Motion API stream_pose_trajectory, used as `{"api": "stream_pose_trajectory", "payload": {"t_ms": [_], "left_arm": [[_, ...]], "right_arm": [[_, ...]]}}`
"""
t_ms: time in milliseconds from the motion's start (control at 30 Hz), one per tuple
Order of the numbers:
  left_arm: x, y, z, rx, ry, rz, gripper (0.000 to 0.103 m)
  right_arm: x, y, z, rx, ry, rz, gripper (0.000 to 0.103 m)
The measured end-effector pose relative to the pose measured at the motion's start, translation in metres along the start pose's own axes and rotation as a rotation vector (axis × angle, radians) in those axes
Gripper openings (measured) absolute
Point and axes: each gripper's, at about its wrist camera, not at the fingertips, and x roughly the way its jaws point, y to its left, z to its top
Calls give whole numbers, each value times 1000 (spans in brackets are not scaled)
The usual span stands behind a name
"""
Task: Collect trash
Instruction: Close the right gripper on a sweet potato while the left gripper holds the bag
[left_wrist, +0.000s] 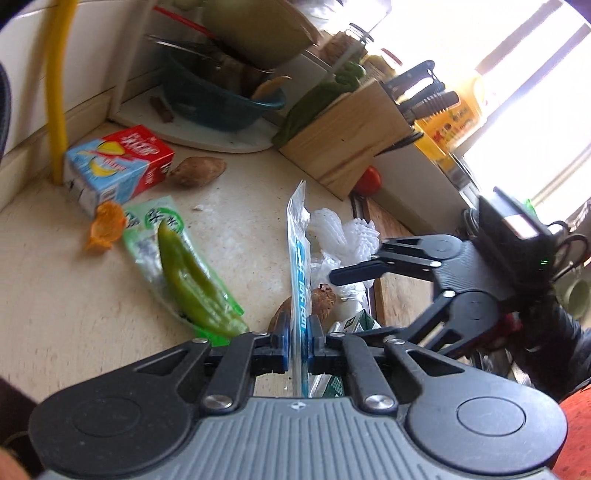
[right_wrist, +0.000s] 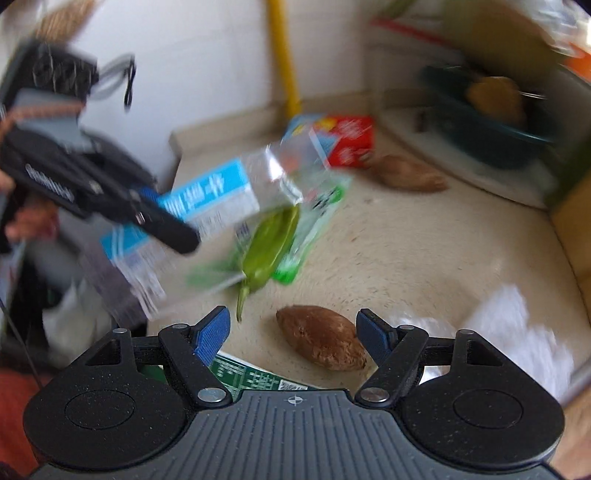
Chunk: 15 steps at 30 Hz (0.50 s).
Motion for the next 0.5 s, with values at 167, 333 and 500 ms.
{"api": "stream_pose_trajectory", "payload": {"t_ms": [167,333,500], "left_arm": [[-6,7,-14,-59,-32,12,8],[-7,9,-22,-92,-40,17,8],[-6,11,-27,-109,-37,30,8]], "right_arm": [[27,4,9,-105,107,15,82],[39,-1,7,-132,161,-4,75],[41,-15,9,-14,136,-5,58]]}}
